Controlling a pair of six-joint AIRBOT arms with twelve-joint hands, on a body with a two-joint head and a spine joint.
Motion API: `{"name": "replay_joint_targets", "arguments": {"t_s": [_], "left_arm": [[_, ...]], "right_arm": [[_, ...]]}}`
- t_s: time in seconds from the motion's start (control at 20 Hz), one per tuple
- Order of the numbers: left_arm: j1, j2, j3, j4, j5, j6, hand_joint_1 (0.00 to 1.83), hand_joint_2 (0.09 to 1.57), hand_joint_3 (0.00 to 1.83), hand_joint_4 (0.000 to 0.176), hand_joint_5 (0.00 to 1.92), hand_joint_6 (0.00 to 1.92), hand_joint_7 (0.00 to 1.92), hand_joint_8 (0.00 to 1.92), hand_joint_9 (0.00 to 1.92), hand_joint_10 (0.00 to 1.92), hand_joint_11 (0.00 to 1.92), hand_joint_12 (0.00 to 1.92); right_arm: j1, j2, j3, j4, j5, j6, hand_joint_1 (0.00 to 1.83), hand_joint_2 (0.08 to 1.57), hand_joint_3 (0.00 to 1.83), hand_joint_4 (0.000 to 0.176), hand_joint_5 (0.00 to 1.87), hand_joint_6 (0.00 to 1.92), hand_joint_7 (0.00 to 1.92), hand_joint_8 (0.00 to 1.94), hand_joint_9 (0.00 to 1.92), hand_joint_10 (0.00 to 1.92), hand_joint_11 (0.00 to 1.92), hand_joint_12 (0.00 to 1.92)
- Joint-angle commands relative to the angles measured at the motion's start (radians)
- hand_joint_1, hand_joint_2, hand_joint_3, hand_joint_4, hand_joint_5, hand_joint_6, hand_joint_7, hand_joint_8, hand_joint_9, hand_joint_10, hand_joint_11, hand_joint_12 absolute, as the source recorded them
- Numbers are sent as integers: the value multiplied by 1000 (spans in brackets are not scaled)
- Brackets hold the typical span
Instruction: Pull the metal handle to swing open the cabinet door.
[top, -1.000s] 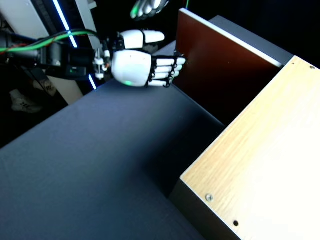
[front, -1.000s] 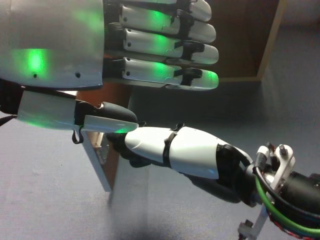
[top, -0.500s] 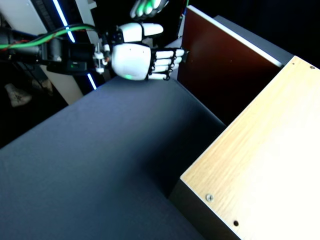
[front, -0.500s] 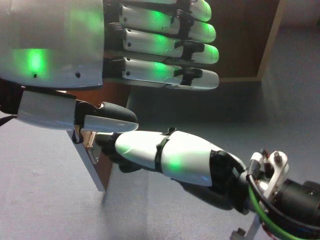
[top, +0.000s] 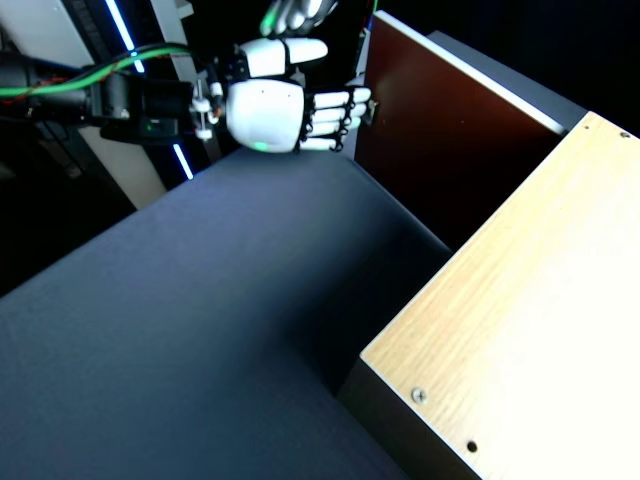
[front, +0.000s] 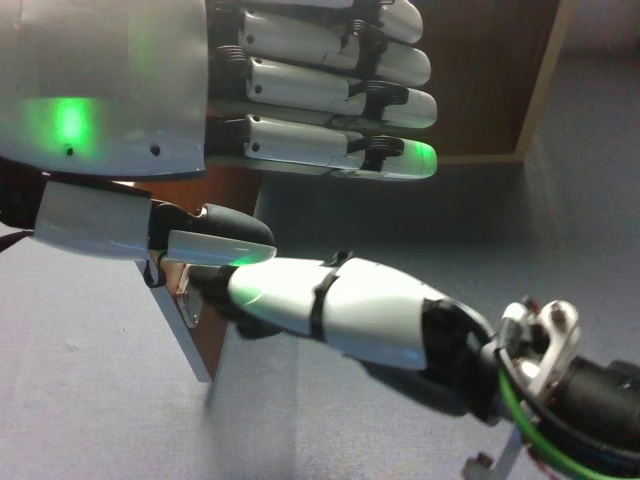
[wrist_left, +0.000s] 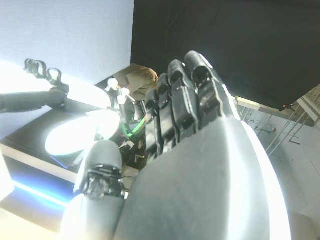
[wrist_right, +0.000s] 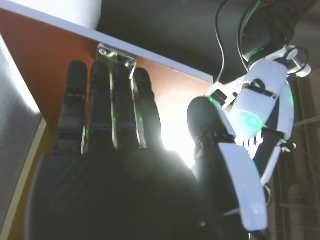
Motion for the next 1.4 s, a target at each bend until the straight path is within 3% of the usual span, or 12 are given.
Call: {"name": "replay_joint_targets", "arguments": {"t_s": [0.0,0.5,0.95,1.35], "left_arm": [[-8,7,1,-99,-25,7,0,1536,0,0,246,0,259,0,235,0,0,522],[-8,7,1,-99,-25,7,0,1531,0,0,266,4,276,3,244,2,0,515],[-8,7,1,-99,-25,7,0,1540,2,0,266,3,277,2,252,2,0,545],[-8,7,1,-99,-25,7,0,1548,4,0,252,0,265,0,242,0,0,544]], "right_arm": [[5,10,-5,-37,-101,8,0,1401,0,0,350,2,341,3,301,4,0,852],[-39,126,24,-37,-100,8,0,1406,2,0,350,1,344,2,307,3,0,861],[-109,150,112,-71,-99,8,0,1403,0,0,355,2,351,2,309,1,0,853],[-119,183,192,-189,38,8,0,1401,0,0,360,0,357,0,316,0,0,883]]}}
